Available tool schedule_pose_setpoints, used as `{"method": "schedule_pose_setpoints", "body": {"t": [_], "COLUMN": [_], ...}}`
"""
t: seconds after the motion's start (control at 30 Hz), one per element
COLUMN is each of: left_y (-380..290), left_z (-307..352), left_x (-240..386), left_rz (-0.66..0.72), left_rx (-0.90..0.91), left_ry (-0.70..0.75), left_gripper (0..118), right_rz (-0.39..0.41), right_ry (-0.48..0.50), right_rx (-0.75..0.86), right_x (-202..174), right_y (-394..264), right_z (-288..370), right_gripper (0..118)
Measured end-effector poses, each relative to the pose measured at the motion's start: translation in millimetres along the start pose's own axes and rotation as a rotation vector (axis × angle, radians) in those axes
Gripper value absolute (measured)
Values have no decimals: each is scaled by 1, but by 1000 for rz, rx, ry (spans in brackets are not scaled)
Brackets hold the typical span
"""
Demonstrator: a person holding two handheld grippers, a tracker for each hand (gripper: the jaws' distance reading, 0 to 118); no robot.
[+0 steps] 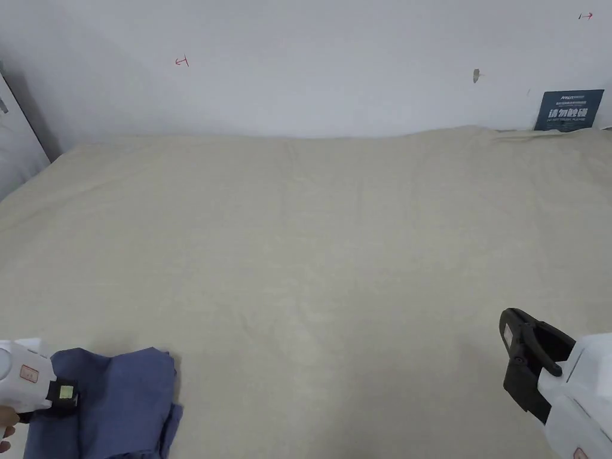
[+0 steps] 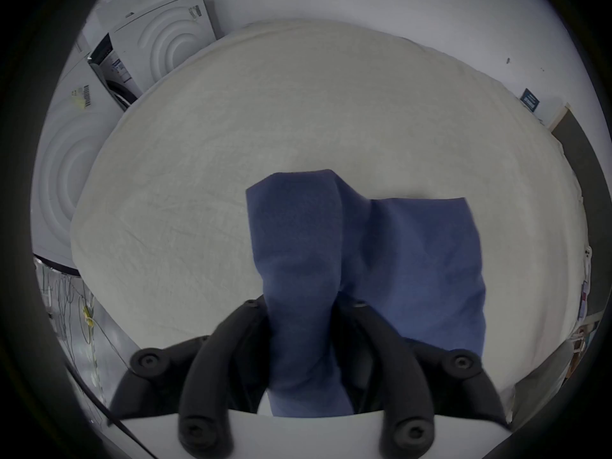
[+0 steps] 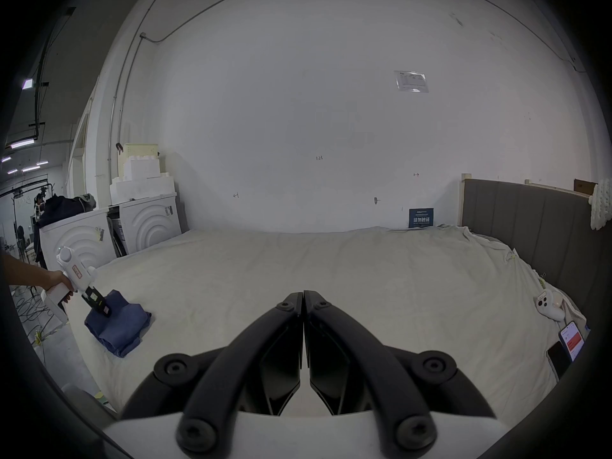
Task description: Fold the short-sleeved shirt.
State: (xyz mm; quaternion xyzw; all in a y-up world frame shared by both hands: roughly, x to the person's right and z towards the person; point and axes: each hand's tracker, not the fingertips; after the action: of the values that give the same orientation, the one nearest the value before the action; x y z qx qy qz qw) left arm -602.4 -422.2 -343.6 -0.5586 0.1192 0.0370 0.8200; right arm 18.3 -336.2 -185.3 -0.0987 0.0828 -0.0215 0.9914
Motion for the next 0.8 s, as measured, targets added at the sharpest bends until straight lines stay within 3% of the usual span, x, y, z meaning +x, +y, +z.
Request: {"method": "schedule_pose_setpoints", "body": {"t": [0.1,0.17,0.8], "left_y": [-3,-6,-67], "left_z": [1,9,191], "left_x": [2,6,102], "left_rz": [-16,-22,-26], "left_rx": [15,70,956], "left_ry": [67,110,104], "left_gripper": [92,112,118], "right_rz": [1,5,38], "right_ry": [5,4,-83], "right_rx": [-3,-5,39], "right_x": [-1,-3,13], "right_y": [2,4,39], "right_z": [6,5,2], "right_gripper": [1,1,1]}}
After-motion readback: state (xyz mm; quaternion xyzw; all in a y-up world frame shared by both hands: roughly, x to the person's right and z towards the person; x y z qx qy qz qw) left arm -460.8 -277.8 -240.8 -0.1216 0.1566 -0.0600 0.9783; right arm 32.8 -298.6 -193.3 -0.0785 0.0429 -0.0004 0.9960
